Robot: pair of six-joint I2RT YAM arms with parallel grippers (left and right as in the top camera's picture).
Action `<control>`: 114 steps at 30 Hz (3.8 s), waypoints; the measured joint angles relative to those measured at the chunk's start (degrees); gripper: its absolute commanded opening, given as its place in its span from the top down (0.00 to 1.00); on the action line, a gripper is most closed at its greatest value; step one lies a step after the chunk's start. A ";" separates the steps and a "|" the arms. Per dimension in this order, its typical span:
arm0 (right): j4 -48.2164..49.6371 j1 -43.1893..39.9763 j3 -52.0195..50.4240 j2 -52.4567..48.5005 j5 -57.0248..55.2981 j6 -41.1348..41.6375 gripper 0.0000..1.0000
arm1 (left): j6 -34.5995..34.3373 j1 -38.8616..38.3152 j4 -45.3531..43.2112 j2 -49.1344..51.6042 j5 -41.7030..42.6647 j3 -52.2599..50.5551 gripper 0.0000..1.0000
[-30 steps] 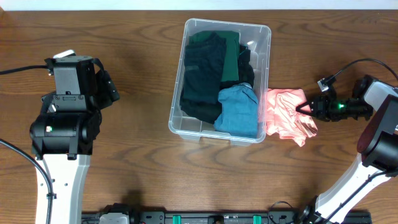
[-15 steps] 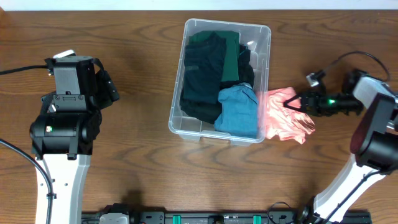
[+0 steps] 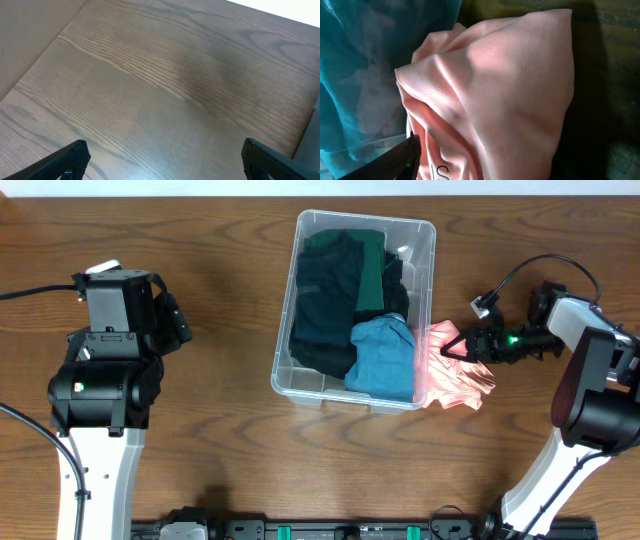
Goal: Pack container
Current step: 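Drag the pink shirt left toward the container with the right gripper, then lift the pink shirt up and over the container's top right, then lower the pink shirt into the container's upper right and release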
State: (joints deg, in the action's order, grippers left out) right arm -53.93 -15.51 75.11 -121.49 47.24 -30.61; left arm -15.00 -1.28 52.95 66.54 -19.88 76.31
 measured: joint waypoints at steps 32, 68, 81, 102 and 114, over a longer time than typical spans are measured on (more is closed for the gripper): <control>-0.94 -2.82 0.87 0.22 17.09 0.26 0.99 | 0.00 0.00 0.00 0.00 0.00 0.00 0.02; 12.79 17.68 19.58 20.98 0.24 54.10 0.99 | 0.00 0.00 -0.02 0.00 0.00 0.00 0.02; 28.30 20.31 8.07 20.98 -13.05 61.22 0.99 | 0.00 0.00 -0.02 0.00 0.00 0.00 0.02; 43.28 22.21 -4.22 20.98 -19.39 69.42 0.99 | 0.00 0.00 -0.02 0.00 0.00 0.00 0.02; 49.86 23.39 -4.52 20.98 -25.81 68.06 0.15 | 0.00 0.00 -0.02 0.00 0.00 0.00 0.02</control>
State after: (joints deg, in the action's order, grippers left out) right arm -4.08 7.88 70.59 -100.51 21.43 37.45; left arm -15.00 -1.28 52.93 66.54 -19.88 76.31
